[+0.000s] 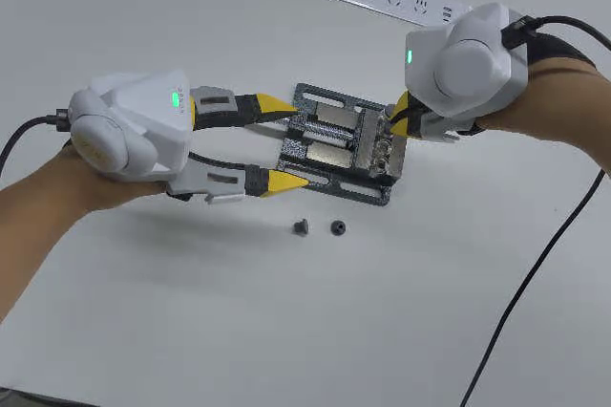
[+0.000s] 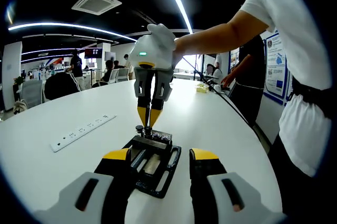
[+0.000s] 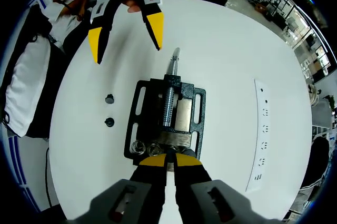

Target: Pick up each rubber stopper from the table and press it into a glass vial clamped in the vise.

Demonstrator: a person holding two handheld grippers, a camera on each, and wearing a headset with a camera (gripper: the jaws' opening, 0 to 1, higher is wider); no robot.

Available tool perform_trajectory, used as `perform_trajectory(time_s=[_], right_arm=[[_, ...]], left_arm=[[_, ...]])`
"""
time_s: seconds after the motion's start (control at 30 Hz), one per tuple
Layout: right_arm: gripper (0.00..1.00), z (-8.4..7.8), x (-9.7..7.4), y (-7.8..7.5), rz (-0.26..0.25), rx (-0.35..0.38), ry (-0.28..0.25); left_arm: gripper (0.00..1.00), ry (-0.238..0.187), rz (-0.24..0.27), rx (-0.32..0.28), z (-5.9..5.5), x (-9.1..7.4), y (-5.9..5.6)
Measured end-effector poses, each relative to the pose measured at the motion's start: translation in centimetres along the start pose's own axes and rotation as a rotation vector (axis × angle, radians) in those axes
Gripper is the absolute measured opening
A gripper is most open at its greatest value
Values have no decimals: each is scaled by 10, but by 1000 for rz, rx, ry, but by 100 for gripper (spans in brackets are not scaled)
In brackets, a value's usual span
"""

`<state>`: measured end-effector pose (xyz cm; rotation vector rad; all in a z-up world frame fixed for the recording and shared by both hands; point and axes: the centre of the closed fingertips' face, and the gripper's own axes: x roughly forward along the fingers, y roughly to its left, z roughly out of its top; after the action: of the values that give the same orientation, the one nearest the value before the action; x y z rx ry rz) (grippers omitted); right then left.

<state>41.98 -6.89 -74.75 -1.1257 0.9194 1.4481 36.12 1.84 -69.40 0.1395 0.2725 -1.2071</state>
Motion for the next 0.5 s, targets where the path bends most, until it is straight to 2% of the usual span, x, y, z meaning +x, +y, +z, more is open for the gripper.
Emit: perform_trajectory(time_s=[0.5], right_arm=[[4, 2, 2, 1, 4, -14, 19]], left_arm=[[42, -6, -2, 2, 1, 1, 1]])
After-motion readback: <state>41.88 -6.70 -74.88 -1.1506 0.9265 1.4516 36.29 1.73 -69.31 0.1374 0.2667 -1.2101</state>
